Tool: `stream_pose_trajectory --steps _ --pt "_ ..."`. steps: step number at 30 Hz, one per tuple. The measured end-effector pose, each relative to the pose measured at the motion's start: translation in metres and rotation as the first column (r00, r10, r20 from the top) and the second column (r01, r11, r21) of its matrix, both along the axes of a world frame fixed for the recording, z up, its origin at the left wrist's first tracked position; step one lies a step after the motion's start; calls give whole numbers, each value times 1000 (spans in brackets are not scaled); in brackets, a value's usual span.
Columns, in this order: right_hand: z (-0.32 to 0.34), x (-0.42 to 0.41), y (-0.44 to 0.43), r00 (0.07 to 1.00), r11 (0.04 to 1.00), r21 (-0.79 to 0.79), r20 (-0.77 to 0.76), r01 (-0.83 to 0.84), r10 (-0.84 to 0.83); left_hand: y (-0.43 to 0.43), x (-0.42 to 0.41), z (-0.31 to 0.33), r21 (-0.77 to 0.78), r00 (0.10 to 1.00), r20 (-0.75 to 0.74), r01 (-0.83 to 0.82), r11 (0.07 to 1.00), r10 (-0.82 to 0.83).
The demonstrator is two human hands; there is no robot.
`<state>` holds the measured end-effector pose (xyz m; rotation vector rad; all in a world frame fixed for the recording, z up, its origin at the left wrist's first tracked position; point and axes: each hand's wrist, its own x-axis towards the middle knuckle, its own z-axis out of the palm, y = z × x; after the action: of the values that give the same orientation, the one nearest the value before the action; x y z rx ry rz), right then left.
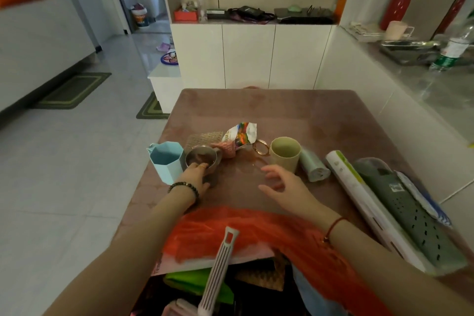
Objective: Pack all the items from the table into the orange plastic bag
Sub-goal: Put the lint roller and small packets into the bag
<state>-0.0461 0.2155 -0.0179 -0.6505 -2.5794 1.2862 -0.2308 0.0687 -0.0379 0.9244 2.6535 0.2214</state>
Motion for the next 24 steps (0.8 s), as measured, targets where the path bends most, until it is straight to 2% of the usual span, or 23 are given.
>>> stream_pose_trajectory --steps 4,7,8,10,11,12,13,14,16,17,20,24 --pt "5 10 -1 999 998 -64 -39 16 -19 8 0 6 60 996 -89 11 998 -6" --pt "19 29 -3 998 990 -132 -41 -58 53 0 16 27 305 988 -141 -12 952 58" --pt "25 38 -7 991 978 -156 -8 -136 136 -5 25 36 431 982 -164 -17 902 96" --pt "34 59 -17 945 951 -115 127 -288 302 -22 48 57 700 986 -116 -6 714 123" --pt "33 69 -22 912 937 -3 229 -349 340 -32 62 68 802 996 -69 19 597 62" --pt "29 78 -25 888 902 178 329 -392 321 -43 79 79 863 998 -54 59 502 -26" --pt "26 84 -29 881 850 334 389 -406 268 -56 95 88 888 989 -85 130 440 -121" --pt "26 88 -31 899 814 445 391 -372 197 -67 112 94 879 967 -147 225 420 -209" --pt "34 93 -33 962 886 432 270 -166 48 -86 139 93 822 885 -268 416 389 -380" --pt "37 94 -31 975 915 393 221 -90 2 -94 150 87 795 837 -272 474 378 -476" --pt "46 97 -25 990 955 291 101 63 -96 -105 172 70 705 751 -181 549 449 -635" --pt "53 102 -38 992 965 229 -14 127 -127 -109 177 54 358 608 -346 790 499 -715"
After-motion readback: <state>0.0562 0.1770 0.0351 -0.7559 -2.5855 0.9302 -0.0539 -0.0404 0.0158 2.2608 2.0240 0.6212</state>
